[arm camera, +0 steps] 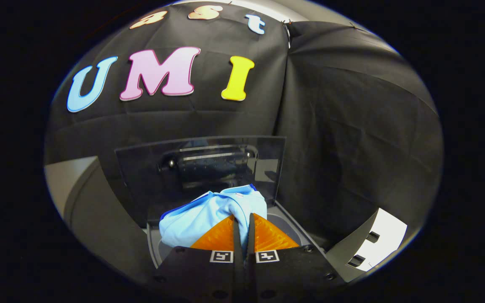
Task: Put the clothes into the washing machine and then close the washing machine lid.
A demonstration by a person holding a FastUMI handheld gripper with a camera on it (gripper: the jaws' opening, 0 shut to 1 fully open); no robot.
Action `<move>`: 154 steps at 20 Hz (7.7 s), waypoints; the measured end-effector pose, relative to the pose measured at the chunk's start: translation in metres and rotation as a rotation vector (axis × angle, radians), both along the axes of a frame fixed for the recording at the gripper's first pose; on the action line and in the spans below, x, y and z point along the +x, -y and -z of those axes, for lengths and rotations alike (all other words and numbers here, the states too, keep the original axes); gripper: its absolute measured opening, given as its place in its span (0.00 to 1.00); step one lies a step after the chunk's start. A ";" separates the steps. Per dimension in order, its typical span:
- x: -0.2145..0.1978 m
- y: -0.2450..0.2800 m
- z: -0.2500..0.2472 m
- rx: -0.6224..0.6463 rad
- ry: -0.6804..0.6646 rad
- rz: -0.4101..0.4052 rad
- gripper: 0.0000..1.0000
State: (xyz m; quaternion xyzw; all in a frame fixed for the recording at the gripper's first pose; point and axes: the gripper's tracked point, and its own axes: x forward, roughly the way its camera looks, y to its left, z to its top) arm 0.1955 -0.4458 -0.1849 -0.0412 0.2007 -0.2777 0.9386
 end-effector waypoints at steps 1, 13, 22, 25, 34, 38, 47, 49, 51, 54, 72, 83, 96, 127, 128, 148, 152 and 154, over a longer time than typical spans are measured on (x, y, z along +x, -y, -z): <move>0.001 0.001 0.013 0.004 -0.026 -0.008 0.05; -0.002 0.027 0.168 0.117 -0.340 -0.092 0.05; -0.005 0.029 0.175 0.121 -0.371 -0.098 0.05; -0.007 0.031 0.184 0.119 -0.396 -0.099 0.05; 0.000 0.022 0.192 0.089 -0.423 -0.180 0.97; 0.003 0.025 0.184 0.099 -0.389 -0.175 0.97; 0.025 0.035 0.094 0.069 -0.170 -0.158 0.97; 0.040 0.025 0.065 0.073 -0.100 -0.207 0.97; 0.052 0.017 0.032 0.064 -0.022 -0.250 0.97; 0.070 0.016 -0.009 0.008 0.044 -0.295 0.97; 0.195 0.017 -0.069 0.061 0.019 -0.373 0.97; 0.205 0.008 -0.067 0.117 0.000 -0.429 0.97; 0.177 0.007 -0.070 0.084 0.067 -0.422 0.97; 0.169 0.007 -0.079 0.033 0.252 -0.406 0.97; 0.165 0.008 -0.076 0.032 0.255 -0.397 0.96; 0.061 -0.019 -0.012 0.137 0.362 -0.332 0.97; 0.051 -0.045 -0.049 0.130 0.431 -0.329 0.98; 0.044 -0.053 -0.076 0.119 0.462 -0.331 0.98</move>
